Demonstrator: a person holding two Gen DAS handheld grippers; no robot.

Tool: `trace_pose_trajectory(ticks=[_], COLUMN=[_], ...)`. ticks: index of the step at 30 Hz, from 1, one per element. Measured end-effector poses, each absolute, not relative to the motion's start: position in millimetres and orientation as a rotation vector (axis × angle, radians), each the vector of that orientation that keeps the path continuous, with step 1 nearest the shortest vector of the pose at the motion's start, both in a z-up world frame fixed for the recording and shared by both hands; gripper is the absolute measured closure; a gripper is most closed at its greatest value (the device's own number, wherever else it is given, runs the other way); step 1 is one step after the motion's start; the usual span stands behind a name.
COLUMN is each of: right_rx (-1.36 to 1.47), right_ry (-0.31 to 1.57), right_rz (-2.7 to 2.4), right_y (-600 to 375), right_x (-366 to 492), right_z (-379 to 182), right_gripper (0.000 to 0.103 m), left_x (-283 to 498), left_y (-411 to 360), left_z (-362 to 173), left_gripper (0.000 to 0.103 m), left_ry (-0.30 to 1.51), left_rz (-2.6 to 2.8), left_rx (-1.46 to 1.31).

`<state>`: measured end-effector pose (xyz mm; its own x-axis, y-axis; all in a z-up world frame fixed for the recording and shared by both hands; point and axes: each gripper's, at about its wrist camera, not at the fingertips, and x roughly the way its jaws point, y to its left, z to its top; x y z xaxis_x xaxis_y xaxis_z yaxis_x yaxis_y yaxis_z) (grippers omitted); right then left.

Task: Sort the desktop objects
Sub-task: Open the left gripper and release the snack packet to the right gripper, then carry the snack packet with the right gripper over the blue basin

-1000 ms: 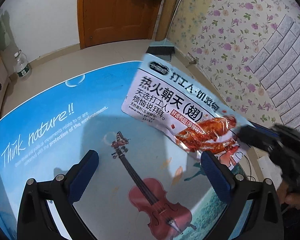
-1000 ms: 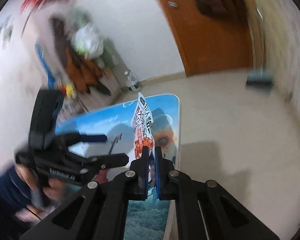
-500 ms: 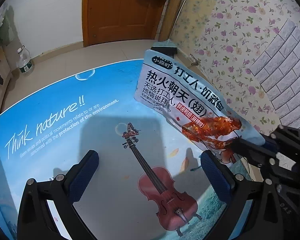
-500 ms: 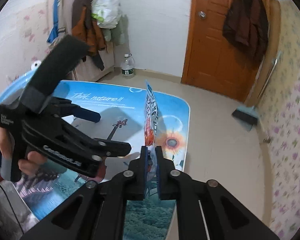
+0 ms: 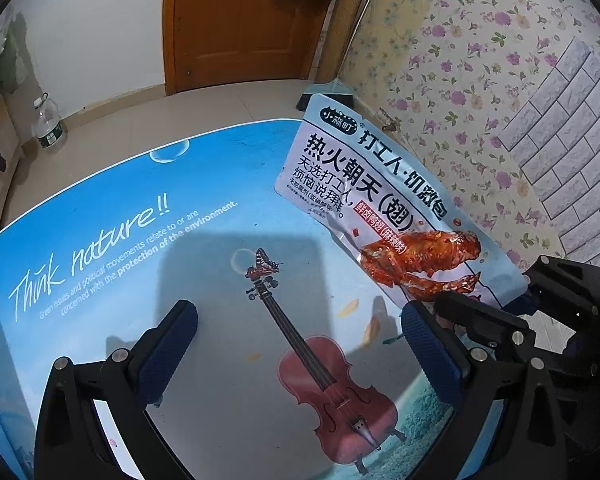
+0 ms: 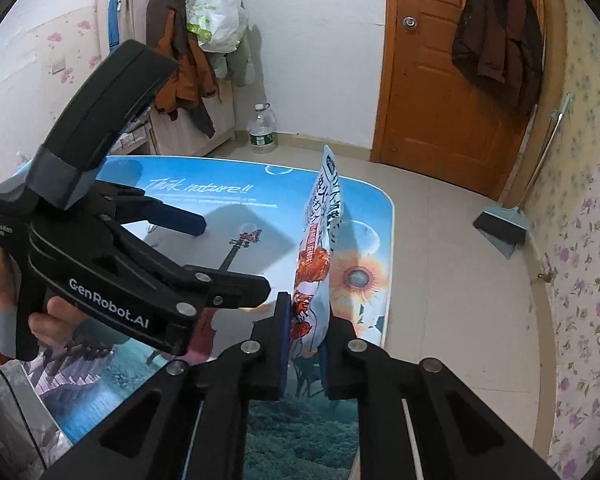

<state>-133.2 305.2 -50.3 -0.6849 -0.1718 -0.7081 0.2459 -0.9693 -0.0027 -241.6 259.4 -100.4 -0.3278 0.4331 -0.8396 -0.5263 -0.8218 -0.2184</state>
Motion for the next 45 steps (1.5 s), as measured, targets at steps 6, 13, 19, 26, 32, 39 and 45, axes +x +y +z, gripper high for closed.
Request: trace_pose_trajectory(ticks=[6,13,19,26,32,39,45], right_rx=[1.062,1.061,1.051,1.046,1.034,1.010,0.963], right_ry=[0.266,0.374,0.460,0.484,0.480,0.489,0.520], right_rz=[-2.708,-2.682,-2.670,-2.666,-2.674,-2.670,-2.690], right_y=[300.1,286.3,268.6,257.2,260.9,258.6,249.6], right_x=[-121.1,-108.9,-102.9,-100.6,-100.3,-98.5,-92.3], right_z=[-41.7,-46.0,-50.5,-54.6,-58.8,-58.5,-44.0], right_gripper=[0.092,0.092,0.092,0.092,0.096,0.096,0.096], left_x=[-241.4,-248.5,-254.4,-260.2,-255.0,-249.4,-246.6], left_y=[255.2,244.9,263.2,280.3,275.2,274.9,262.8], left_z=[-93.2,-65.0,-52.5,-66.0,-70.9,-61.3,-41.9], left_gripper=[0.001,0.001,0.001,0.055,0.082,0.084,0.085], left_ry=[0.112,-0.026,-0.064,-0.153,-0.240,-0.218,-0.264], left_rz=[2.183,2.146,2.101,1.989,1.926,1.950,1.967], left_rx=[-1.311,-1.307,-1.353,-1.547,-1.550,-1.495,-1.458])
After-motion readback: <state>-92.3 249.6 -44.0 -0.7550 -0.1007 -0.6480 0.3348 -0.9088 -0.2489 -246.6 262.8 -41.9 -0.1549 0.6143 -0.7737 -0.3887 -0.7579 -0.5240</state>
